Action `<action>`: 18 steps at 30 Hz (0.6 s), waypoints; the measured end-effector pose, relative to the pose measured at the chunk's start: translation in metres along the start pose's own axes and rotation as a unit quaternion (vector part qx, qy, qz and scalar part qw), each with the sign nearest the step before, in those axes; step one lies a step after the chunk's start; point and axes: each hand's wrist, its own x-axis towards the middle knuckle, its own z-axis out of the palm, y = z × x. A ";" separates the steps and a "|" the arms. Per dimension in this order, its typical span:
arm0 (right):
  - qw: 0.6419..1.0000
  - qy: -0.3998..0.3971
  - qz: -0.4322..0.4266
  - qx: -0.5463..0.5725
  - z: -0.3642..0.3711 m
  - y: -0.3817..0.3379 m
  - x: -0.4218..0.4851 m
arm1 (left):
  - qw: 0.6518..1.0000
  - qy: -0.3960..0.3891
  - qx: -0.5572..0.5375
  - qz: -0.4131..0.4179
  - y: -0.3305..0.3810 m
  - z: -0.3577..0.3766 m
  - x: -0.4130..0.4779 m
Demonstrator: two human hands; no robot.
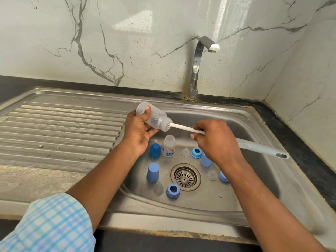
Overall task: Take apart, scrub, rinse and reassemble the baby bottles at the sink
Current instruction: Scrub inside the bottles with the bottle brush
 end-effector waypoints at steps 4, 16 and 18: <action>0.997 0.052 -0.018 -0.051 -0.001 0.001 0.002 | 0.999 0.014 -0.043 -0.005 -0.001 -0.001 0.003; 0.991 0.089 -0.078 -0.062 -0.004 -0.007 -0.007 | 0.993 -0.065 -0.093 -0.037 -0.004 0.002 -0.011; 0.996 0.059 -0.063 -0.034 -0.003 -0.005 -0.007 | 0.989 -0.101 -0.103 -0.029 -0.004 0.002 -0.013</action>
